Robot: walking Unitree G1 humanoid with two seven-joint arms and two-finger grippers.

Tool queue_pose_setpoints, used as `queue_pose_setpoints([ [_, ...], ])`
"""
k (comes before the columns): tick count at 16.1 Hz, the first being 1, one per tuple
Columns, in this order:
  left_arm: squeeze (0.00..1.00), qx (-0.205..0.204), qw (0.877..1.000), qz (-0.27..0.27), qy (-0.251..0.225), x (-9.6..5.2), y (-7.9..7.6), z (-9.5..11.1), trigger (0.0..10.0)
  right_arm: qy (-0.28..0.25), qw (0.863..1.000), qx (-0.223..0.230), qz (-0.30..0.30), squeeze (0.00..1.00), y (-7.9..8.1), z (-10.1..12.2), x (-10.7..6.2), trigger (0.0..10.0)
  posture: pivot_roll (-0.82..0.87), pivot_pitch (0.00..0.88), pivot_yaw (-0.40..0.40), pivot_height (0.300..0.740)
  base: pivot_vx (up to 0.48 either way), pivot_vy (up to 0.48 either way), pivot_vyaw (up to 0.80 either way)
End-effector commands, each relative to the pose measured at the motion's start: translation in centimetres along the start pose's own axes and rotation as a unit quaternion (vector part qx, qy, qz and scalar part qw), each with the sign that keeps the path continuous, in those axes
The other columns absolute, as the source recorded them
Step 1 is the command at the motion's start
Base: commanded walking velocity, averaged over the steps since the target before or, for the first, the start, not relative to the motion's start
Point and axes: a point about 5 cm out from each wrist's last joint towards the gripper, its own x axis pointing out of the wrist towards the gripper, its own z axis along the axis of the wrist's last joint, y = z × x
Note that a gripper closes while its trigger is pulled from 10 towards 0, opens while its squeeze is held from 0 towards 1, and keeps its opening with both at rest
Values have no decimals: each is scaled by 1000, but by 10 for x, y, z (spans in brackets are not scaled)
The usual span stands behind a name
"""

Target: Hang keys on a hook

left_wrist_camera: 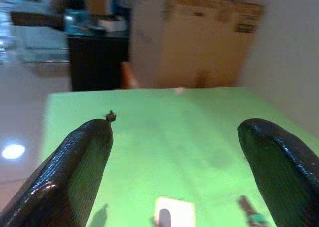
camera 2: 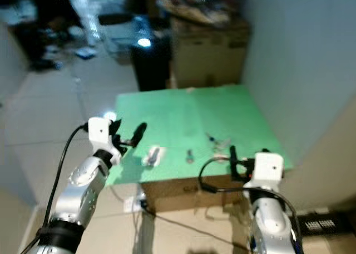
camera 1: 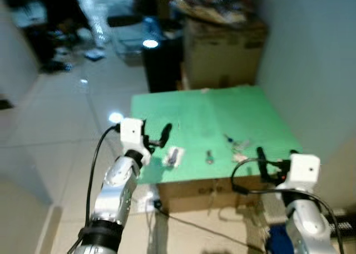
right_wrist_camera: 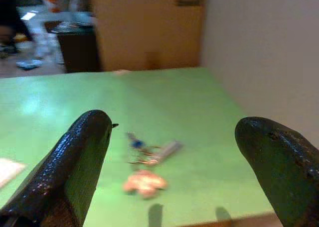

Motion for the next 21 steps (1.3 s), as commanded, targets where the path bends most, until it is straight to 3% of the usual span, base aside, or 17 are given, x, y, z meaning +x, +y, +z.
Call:
queue_pose_setpoints([
  [1, 0, 1, 1000, 6, -4, 4, 0, 4, 10000, -2, 1000, -2, 7, 0, 1, 2, 2, 10000, -189, 0, 41, 732, 0, 0, 0],
  [4, 0, -6, 1000, 10, -3, 3, -3, 1, 10000, -4, 1000, -7, 14, 0, 0, 4, 4, 10000, -192, 0, 38, 732, 0, 0, 0],
  [8, 0, 18, 1000, 14, -7, 2, 2, 3, 10000, -4, 1000, -2, 19, 0, 4, 4, 3, 10000, -190, 0, 44, 732, 0, 0, 0],
  [11, 0, 55, 998, 6, 15, -8, 12, 1, 10000, -4, 1000, -1, 19, 0, 5, 3, 3, 10000, -184, 0, 55, 732, 0, 0, 0],
  [14, 0, 59, 998, 6, 27, -18, 19, -2, 10000, -1, 1000, 1, 18, 0, 6, 1, 2, 10000, -171, 0, 60, 732, 0, 0, 0],
  [16, 0, 57, 998, 5, 19, -15, 15, 0, 10000, 0, 1000, 3, 23, 0, 9, 0, 3, 10000, -167, 0, 59, 732, 0, 0, 0],
  [18, 0, 49, 999, 9, 11, -3, 9, 5, 10000, 0, 999, 3, 33, 0, 12, 0, 3, 10000, -165, 0, 55, 732, 0, 0, 0],
  [21, 0, 53, 998, -2, 18, 6, 5, 6, 10000, 9, 999, 3, 41, 0, 14, -4, -6, 10000, -171, 0, 45, 732, 0, 0, 0],
])
